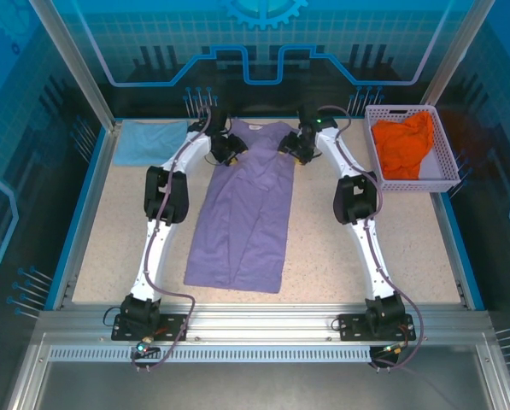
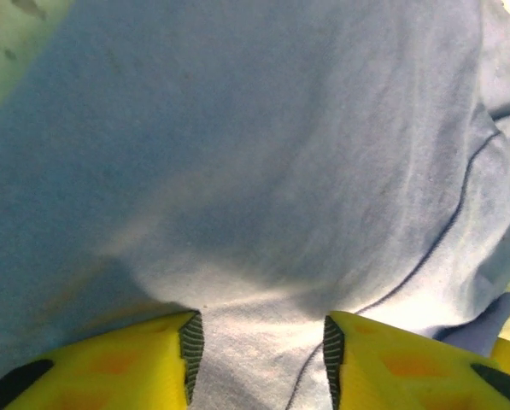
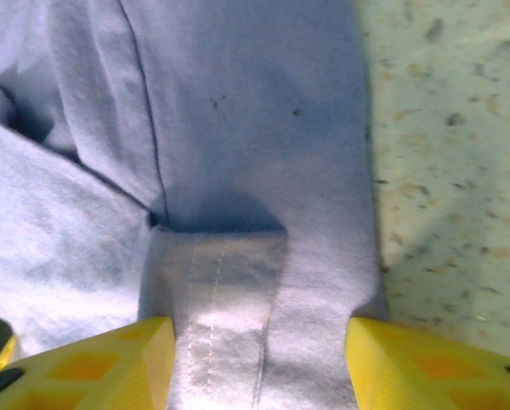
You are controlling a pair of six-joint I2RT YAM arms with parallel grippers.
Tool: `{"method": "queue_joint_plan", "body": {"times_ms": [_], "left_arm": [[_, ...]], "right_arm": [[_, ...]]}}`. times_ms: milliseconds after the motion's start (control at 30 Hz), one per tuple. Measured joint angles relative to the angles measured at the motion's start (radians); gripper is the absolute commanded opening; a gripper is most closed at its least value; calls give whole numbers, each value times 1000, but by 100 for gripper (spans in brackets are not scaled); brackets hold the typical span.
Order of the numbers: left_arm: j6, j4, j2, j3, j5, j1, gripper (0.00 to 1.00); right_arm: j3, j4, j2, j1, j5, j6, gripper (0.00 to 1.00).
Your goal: Fold and stack the t-shirts
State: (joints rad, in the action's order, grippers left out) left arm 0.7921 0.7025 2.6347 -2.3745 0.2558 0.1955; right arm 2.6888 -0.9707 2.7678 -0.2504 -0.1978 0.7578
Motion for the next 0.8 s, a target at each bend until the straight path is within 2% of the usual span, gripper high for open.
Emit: {"method": "queue_joint_plan", "body": {"times_ms": [67, 200, 333, 433, 567, 700, 800], "left_arm": [[11, 0, 0, -7, 11, -5, 58], [19, 8, -19, -10, 11, -10, 77], [18, 18, -133, 47, 8, -11, 84], [18, -35, -379, 261, -1, -9, 84], [22, -138, -808, 631, -34, 9, 77], [23, -208, -1206, 1014, -84, 89, 68], [17, -175, -1381, 1248, -121, 183, 64]], "right_arm": [[3, 6, 1, 3, -20, 2, 65], [-5, -2, -16, 11, -31, 0, 68], [-163, -16, -173, 24, -18, -22, 70], [-447, 21, -441, 24, -10, -45, 69], [-922, 137, -899, -15, -8, -59, 67], [-1370, 250, -1271, -128, -39, -43, 63], [-1603, 271, -1390, -261, -32, -7, 61]]}}
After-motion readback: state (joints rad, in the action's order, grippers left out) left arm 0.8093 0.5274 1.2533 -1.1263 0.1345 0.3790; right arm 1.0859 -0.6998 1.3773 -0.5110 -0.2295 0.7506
